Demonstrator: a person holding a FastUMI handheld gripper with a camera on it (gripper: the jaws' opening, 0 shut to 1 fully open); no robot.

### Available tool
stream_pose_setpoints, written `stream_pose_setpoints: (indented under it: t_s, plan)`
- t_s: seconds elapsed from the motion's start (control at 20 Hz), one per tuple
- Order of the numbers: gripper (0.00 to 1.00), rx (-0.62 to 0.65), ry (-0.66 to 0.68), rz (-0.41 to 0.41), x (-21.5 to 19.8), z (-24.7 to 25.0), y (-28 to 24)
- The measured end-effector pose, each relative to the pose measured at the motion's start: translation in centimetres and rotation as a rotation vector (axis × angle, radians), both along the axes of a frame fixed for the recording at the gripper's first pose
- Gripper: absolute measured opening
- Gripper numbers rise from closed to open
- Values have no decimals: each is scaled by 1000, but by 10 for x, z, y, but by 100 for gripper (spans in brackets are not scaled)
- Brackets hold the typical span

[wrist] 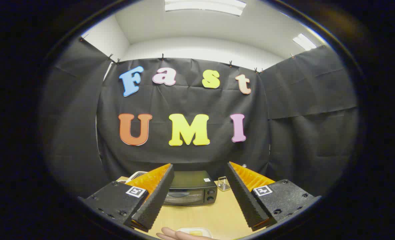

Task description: Open the toaster oven, put the food inside, and close the toaster oven door.

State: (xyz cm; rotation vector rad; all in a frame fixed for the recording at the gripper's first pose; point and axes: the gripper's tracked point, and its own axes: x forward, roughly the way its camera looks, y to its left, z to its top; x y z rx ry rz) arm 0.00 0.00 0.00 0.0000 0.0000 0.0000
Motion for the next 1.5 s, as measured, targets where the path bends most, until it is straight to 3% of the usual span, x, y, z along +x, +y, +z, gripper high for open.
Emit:
stream_pose_setpoints:
  t_s: [0.7, 1.1, 1.5]
  plan:
    - [100, -6, 8, 38, 15, -9, 9]
    - [100, -29, -19, 105, 89, -39, 23]
    - [100, -4, 74, 125, 156, -104, 32]
